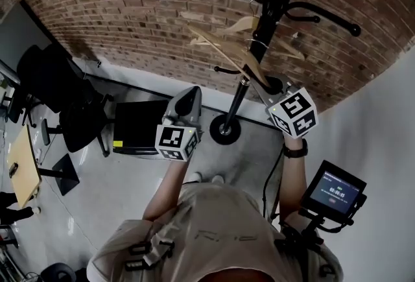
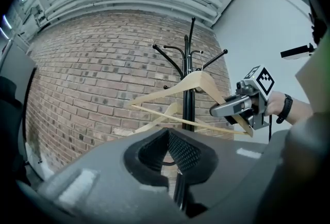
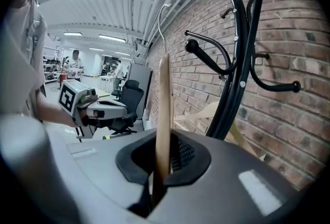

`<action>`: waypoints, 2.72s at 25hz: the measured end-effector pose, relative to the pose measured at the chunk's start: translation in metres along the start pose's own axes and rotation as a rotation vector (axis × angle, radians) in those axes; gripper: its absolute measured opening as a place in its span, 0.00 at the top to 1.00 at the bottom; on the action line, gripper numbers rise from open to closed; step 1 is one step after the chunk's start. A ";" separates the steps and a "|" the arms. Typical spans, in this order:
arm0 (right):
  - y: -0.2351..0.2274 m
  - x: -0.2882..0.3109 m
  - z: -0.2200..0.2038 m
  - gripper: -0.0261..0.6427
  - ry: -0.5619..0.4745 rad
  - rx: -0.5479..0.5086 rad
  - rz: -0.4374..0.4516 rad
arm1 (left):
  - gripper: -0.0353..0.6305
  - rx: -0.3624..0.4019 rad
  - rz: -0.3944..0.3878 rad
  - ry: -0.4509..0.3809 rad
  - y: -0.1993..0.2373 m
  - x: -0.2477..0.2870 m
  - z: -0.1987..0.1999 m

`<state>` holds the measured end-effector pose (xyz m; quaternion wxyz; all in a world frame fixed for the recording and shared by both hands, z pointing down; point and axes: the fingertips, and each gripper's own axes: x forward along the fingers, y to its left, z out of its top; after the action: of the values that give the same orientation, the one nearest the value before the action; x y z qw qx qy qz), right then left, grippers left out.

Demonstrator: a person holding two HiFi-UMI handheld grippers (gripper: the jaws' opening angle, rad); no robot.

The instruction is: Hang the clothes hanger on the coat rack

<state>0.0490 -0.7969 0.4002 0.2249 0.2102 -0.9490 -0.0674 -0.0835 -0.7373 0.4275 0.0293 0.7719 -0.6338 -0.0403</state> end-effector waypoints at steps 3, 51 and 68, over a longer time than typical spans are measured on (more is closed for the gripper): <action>-0.014 0.007 0.010 0.95 0.018 0.012 0.018 | 0.95 0.004 -0.004 -0.008 0.007 0.005 0.006; 0.115 -0.096 -0.060 0.85 -0.092 0.302 -0.675 | 0.94 -0.049 -0.392 0.085 -0.055 -0.072 -0.038; 0.309 -0.235 -0.112 0.95 -0.170 0.379 -0.604 | 0.95 0.046 -0.342 0.075 -0.192 -0.279 -0.039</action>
<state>0.1766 -0.4214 0.4754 0.0725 0.5127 -0.8550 0.0290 0.0534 -0.4261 0.4551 0.0279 0.8698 -0.4927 -0.0015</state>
